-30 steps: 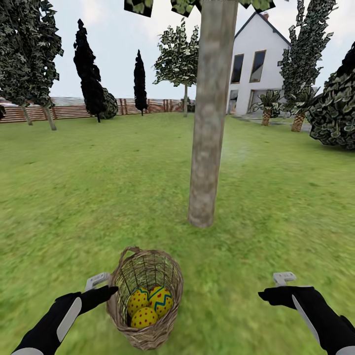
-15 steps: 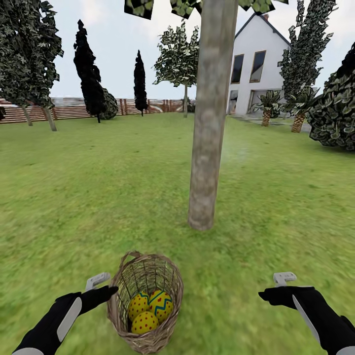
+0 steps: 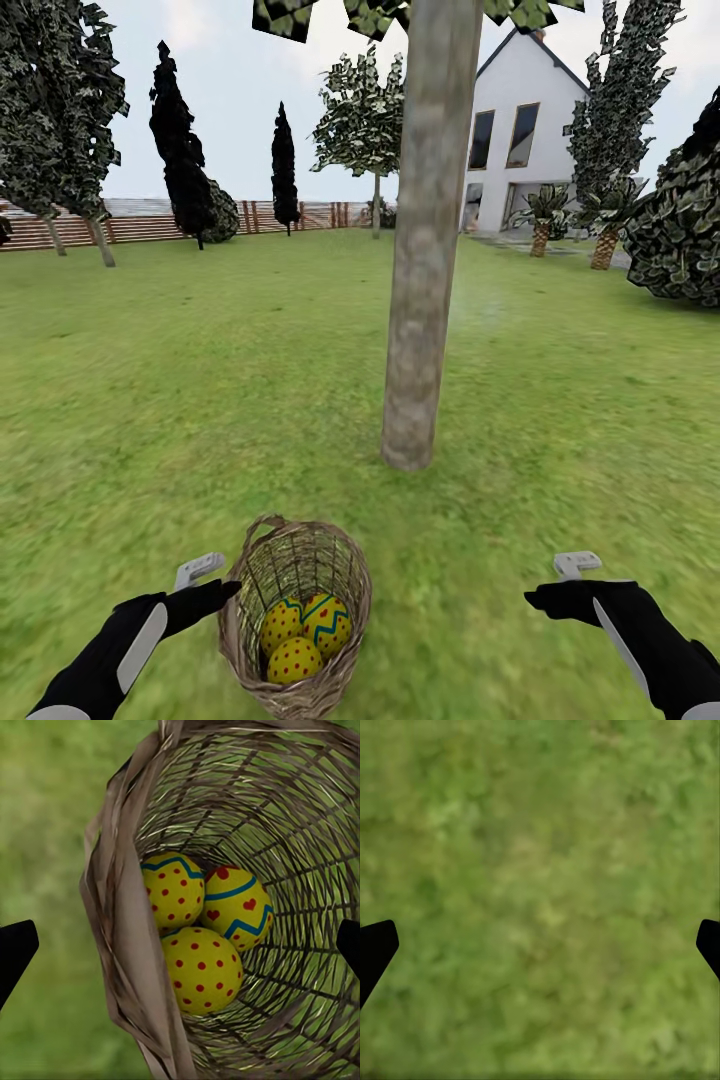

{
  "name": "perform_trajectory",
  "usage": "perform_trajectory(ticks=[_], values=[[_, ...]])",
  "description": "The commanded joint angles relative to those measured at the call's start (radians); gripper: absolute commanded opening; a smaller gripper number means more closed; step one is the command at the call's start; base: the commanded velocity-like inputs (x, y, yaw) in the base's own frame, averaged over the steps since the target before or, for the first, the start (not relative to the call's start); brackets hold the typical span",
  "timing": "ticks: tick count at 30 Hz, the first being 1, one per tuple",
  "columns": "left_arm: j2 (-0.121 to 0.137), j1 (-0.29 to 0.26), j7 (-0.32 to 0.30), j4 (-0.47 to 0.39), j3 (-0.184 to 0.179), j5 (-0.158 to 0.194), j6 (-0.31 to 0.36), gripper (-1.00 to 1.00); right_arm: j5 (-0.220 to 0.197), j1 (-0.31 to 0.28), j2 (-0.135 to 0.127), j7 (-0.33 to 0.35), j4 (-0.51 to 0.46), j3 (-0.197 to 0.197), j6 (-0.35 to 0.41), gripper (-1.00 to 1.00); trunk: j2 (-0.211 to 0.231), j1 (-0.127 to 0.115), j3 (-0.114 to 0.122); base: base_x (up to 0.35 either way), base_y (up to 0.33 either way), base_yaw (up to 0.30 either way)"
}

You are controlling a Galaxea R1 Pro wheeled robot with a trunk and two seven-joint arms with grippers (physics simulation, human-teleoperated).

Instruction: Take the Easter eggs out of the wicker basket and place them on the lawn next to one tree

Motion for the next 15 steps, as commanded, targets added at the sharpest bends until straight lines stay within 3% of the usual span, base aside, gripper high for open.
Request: perform_trajectory(ticks=[1,6,15], values=[[-0.001,0.000,-0.003,-0.001,0.003,0.003,0.006,1.00,0.000,0.000,0.000,0.003,-0.001,0.000,0.005,1.00,0.000,0.000,-0.001,0.000,0.000,0.000],[-0.002,-0.001,-0.002,0.009,0.003,0.003,0.005,1.00,0.000,0.000,-0.001,0.003,-0.003,0.000,0.005,1.00,0.000,0.000,-0.001,0.010,-0.063,0.000],[-0.010,-0.001,-0.001,0.020,0.003,0.001,0.005,1.00,0.000,-0.001,-0.002,0.004,-0.003,-0.001,0.007,1.00,0.000,0.000,-0.001,0.091,-0.311,0.000]])
